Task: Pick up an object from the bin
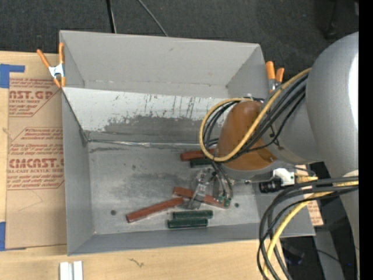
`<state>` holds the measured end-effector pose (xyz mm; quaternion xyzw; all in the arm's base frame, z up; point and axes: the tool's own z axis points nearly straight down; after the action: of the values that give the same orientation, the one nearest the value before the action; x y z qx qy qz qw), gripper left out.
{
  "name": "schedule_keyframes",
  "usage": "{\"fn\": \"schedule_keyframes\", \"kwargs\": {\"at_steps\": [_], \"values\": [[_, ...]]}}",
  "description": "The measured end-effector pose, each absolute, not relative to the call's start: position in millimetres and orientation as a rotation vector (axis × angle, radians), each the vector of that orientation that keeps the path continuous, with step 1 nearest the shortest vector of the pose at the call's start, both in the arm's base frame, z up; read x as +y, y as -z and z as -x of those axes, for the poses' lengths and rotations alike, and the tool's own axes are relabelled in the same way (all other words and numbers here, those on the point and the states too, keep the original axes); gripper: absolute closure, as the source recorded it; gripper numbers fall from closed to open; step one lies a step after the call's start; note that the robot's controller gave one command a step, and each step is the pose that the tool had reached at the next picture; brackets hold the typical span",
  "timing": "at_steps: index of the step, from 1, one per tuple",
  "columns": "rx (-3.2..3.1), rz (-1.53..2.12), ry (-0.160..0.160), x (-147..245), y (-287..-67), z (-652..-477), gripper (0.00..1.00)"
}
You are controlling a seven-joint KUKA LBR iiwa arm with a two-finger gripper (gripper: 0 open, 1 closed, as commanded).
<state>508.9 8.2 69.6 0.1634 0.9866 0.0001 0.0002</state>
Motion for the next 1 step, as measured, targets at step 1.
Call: {"fn": "schedule_keyframes", "kwargs": {"at_steps": [1], "values": [[3.098, -0.512, -0.001, 8.6, -88.8, -508.8, 1.00]]}}
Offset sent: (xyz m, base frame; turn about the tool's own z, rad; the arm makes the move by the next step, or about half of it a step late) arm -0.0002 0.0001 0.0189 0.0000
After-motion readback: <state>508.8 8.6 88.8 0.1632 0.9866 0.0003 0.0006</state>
